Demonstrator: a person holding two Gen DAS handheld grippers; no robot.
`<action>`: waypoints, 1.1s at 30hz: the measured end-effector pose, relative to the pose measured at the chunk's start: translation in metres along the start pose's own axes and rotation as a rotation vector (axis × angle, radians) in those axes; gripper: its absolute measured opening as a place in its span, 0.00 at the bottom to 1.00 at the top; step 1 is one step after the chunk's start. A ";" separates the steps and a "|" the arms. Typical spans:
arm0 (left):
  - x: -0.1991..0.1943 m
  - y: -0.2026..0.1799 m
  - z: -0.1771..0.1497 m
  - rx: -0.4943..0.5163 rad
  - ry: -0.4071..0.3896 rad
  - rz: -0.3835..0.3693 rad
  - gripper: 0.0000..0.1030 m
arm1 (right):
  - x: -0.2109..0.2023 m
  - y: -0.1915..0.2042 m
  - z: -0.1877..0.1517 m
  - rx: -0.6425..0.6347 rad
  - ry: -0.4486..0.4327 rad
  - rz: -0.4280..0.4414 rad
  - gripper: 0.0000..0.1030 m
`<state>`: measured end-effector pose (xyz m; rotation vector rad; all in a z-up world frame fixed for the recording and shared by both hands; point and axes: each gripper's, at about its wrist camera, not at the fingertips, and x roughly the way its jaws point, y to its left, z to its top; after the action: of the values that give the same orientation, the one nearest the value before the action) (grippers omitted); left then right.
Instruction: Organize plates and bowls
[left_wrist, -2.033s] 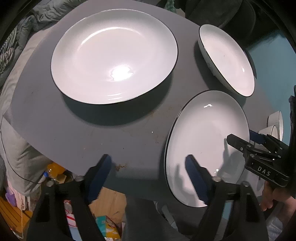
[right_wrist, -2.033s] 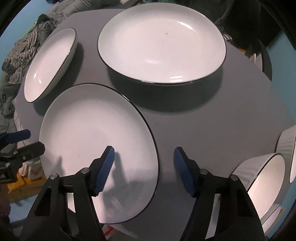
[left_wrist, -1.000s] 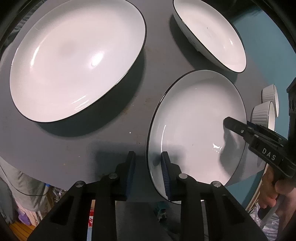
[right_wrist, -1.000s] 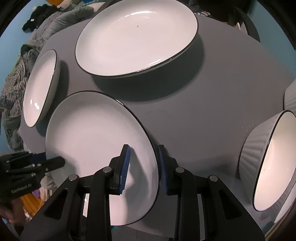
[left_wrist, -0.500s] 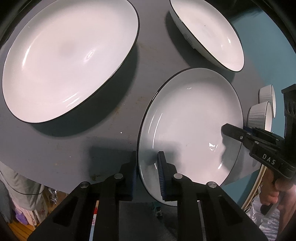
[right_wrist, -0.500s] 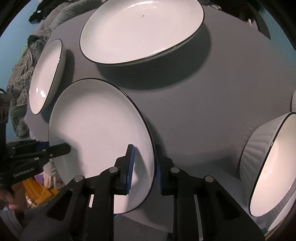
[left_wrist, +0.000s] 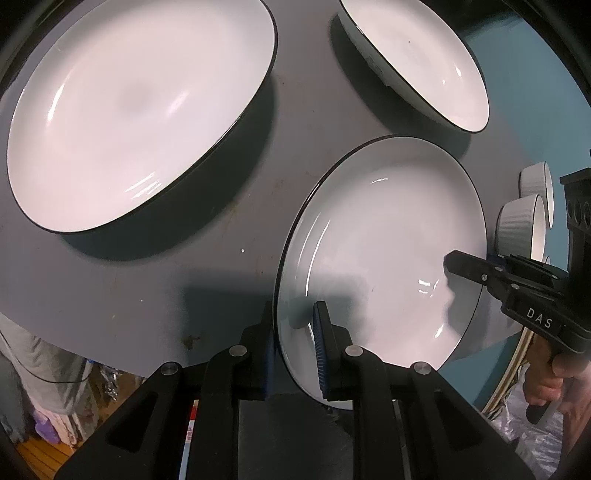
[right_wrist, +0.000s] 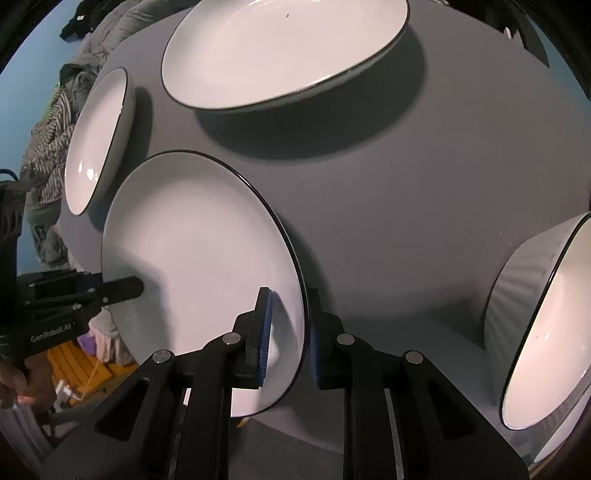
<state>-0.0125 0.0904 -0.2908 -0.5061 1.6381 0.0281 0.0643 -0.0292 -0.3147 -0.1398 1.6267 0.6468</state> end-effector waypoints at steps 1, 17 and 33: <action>0.000 -0.002 0.002 0.002 0.000 0.004 0.17 | 0.002 0.001 0.000 0.004 0.005 0.004 0.17; -0.022 -0.010 0.010 0.030 -0.022 0.004 0.17 | -0.016 -0.012 0.012 0.060 -0.005 0.021 0.17; -0.047 -0.014 0.021 0.061 -0.052 -0.022 0.17 | -0.043 -0.019 0.015 0.061 -0.046 -0.008 0.16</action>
<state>0.0136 0.0989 -0.2456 -0.4728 1.5778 -0.0253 0.0936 -0.0494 -0.2810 -0.0862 1.5989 0.5901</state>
